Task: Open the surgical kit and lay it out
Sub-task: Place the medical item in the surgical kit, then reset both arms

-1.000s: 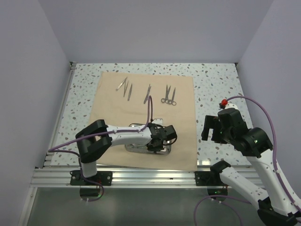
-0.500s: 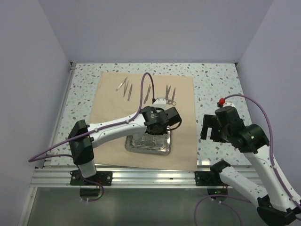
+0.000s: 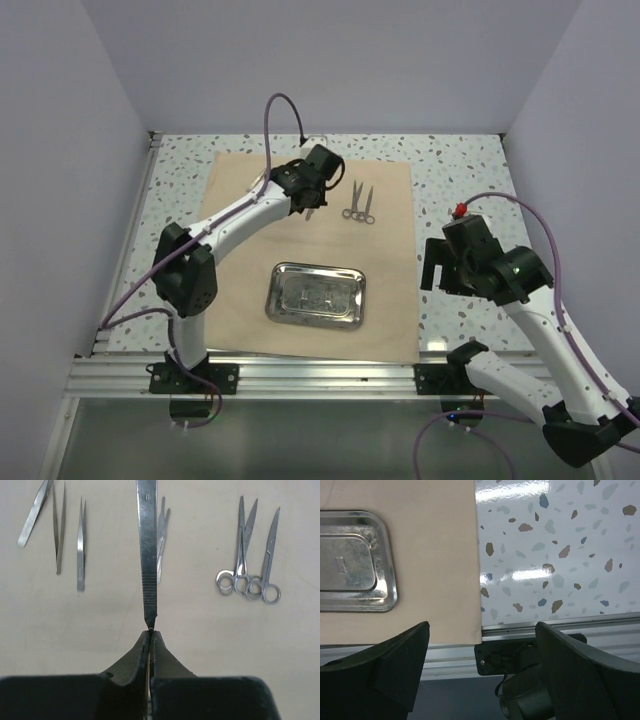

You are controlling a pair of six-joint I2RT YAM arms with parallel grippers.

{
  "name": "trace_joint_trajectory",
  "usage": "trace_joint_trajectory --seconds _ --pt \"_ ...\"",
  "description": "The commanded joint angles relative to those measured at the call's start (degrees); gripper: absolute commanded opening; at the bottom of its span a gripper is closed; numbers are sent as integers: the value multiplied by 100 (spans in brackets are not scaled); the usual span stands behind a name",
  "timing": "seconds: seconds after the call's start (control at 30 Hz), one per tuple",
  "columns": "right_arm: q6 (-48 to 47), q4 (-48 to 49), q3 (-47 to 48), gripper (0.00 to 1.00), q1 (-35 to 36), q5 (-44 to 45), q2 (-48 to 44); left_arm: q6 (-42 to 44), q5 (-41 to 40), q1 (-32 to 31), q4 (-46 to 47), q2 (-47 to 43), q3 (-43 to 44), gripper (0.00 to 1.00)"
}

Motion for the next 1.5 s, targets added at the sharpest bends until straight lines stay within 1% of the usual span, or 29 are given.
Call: trace_joint_trajectory --seconds 0.0,0.1,0.27,0.3,0.4,0.57,0.6,0.63,0.67,0.7,0.83,0.93,0.97,1.03,1.07,1.13,1.17,1.23,1.27,1.33,1.37,1.43,1.47 --pt "145 158 132 90 13 185 175 1291 524 216 1184 664 473 0" --pt "207 219 149 91 13 229 342 1512 718 366 1528 1200 658 0" --pt "321 272 263 96 13 325 640 1381 1008 603 1528 1957 1063 0" --pt "365 281 290 98 13 334 676 1372 1069 630 1528 2028 1115 0" --pt "453 324 343 98 13 369 799 1389 1219 726 1599 2256 1194 0" --pt "637 342 404 98 13 343 975 1460 1473 841 1441 2486 1379 0" --pt "699 360 404 98 13 317 1019 1468 1491 850 1406 2512 1432 5" --pt "734 386 387 98 22 299 1010 1477 1518 858 1379 2521 1458 14" --pt "769 447 343 99 13 273 1019 1503 1518 867 1292 2504 1493 25" --pt "848 483 317 98 13 229 1019 1512 1474 876 1221 2478 1581 39" --pt "980 579 255 98 13 36 1010 1530 1448 876 808 2276 1862 55" --pt "928 685 281 99 22 -52 879 1416 1404 876 474 1846 1890 57" --pt "902 807 299 98 22 -87 818 1346 1404 867 378 1531 1828 57" --pt "709 1027 342 98 13 -158 686 1311 1343 858 342 1126 1469 57" --pt "656 1176 438 98 22 -97 555 1284 1307 858 324 645 1058 57" --pt "559 1387 536 98 13 -52 387 1232 1132 858 411 63 521 56" --pt "593 1449 614 99 5 165 238 1223 1027 858 482 -592 -169 56" --pt "646 1694 642 98 13 377 123 1196 815 867 683 -1325 -937 57" --pt "707 1791 642 98 13 439 18 1187 754 867 841 -2033 -1663 58" --pt "787 2011 598 98 13 633 -53 1179 780 867 974 -2696 -2309 59" --pt "778 2082 589 98 13 607 -71 1161 754 867 966 -3221 -2782 59" --pt "700 2283 563 98 22 484 -53 1056 605 885 791 -3673 -3101 59" --pt "708 2319 562 99 13 440 -36 1021 482 876 720 -4075 -3338 59"
